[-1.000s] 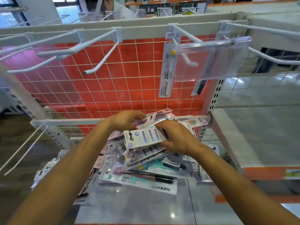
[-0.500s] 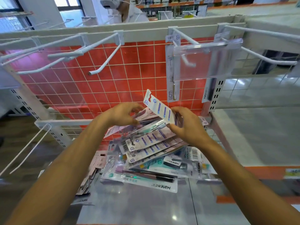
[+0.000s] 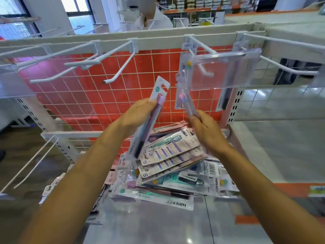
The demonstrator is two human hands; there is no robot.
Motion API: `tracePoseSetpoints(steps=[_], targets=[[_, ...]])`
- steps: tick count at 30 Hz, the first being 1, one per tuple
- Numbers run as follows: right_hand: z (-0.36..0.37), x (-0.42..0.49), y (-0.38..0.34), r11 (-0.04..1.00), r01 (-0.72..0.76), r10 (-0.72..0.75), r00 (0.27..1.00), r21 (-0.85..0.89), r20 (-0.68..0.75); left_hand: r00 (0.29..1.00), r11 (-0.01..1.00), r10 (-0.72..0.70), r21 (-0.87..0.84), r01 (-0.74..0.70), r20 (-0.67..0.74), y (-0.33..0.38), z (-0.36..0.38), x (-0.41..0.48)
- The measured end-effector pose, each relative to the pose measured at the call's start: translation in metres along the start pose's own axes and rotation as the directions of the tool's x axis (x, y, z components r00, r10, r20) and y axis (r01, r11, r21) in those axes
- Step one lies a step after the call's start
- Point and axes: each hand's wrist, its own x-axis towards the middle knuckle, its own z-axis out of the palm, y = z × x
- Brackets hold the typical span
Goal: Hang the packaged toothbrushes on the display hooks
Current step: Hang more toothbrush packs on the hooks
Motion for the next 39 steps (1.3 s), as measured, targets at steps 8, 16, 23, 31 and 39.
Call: tracePoseSetpoints(steps=[8, 16, 23, 31, 39], targets=[[0.012, -0.004, -0.018, 0.947, -0.173, 0.147, 0.983, 0.270, 0.114, 0.994, 0.835, -0.110, -0.545, 0.078, -0.026, 0.002, 0.013, -0.003], [0.021, -0.008, -0.020, 0.881, -0.268, 0.235, 0.963, 0.390, 0.131, 0.988, 0.777, -0.141, -0.626, 0.068, -0.067, 0.003, 0.016, -0.013], [0.033, -0.014, -0.020, 0.845, -0.280, 0.232, 0.960, 0.455, 0.159, 0.979, 0.742, -0.192, -0.663, 0.102, -0.065, 0.000, 0.014, -0.018], [0.042, -0.021, -0.017, 0.827, -0.279, 0.241, 0.960, 0.488, 0.141, 0.989, 0.691, -0.145, -0.716, 0.099, -0.003, -0.005, 0.010, -0.024], [0.061, -0.027, -0.022, 0.855, -0.267, 0.249, 0.963, 0.444, 0.100, 0.992, 0.683, -0.113, -0.722, 0.112, 0.047, -0.016, 0.002, -0.031]])
